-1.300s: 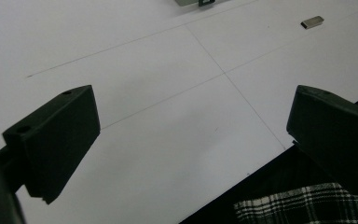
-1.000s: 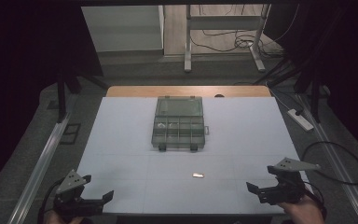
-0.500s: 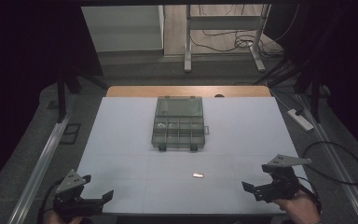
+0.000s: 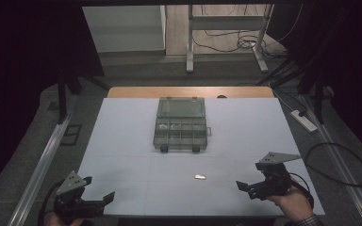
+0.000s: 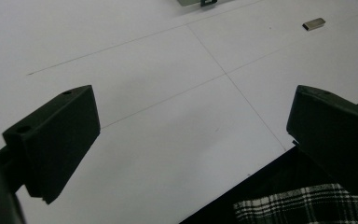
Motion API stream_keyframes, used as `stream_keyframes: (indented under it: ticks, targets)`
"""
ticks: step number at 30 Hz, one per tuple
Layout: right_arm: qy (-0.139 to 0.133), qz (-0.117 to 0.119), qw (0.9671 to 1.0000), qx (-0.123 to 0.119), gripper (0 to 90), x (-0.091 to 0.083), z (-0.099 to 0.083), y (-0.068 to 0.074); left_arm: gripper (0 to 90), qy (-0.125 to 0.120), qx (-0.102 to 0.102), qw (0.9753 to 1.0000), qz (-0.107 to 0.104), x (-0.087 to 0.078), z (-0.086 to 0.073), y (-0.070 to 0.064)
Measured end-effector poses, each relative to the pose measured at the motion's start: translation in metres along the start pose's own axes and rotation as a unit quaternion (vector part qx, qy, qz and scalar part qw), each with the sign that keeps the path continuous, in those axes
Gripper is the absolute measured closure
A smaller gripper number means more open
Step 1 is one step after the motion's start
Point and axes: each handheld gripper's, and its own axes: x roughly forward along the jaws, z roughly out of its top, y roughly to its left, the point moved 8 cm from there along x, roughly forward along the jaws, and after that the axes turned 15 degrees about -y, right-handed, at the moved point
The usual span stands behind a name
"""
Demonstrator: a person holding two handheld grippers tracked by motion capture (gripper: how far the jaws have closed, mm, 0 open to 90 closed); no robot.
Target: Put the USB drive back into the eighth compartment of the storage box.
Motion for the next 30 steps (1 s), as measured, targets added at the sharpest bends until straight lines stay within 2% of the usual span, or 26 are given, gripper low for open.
stream_keyframes:
  ticks: [30]
  targets:
    - [0.035,0.033,0.9982,-0.037,0.0,0.043,0.01,0.014,2.8,-0.001,-0.006,1.0,-0.001,0.0,0.0,0.001]
